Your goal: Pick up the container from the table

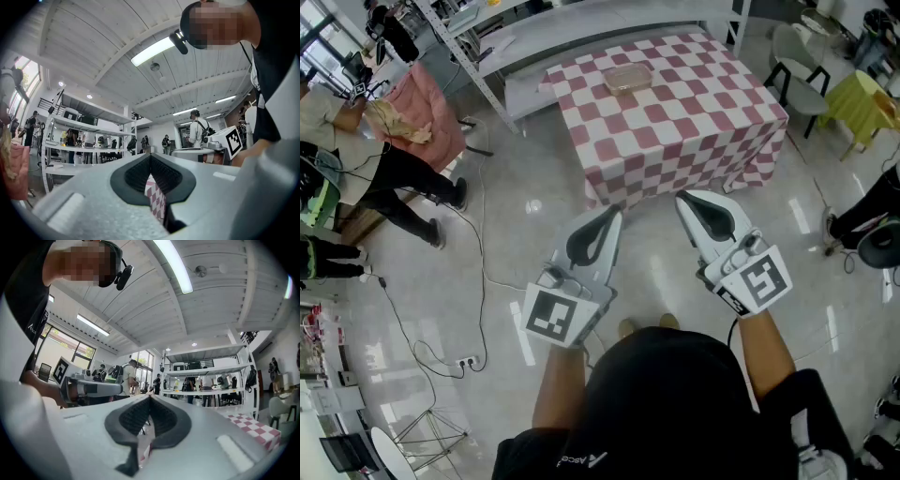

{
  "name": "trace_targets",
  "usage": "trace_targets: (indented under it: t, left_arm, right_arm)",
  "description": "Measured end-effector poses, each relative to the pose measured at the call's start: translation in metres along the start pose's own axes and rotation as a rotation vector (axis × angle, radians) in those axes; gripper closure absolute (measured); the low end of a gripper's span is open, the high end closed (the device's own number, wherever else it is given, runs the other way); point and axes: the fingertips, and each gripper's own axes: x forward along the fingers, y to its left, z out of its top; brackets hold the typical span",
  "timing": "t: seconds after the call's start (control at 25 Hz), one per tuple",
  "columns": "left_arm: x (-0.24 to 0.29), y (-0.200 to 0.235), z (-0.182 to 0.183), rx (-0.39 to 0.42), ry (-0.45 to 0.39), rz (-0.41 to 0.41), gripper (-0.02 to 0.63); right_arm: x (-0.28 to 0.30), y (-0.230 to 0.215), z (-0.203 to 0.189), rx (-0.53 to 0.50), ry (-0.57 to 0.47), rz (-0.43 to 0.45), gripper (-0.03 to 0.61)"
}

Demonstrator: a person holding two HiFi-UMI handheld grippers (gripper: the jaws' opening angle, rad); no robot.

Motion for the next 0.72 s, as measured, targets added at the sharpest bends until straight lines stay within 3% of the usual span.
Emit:
trace_targets:
  t: [0.36,0.72]
  left_arm:
    - [-0.007,0.033,-0.005,-0.005,-0.037,-0.018,0.603]
    - [-0.013,0.078,-0.010,-0.003,-0.064,-0.064,0.604]
  right_arm:
    - [0.031,0.012,-0.006,-0.023,0.012,-0.018,0.575]
    - [0.059,0.013,-0.020,-0.021,0.056,-0.104,0.575]
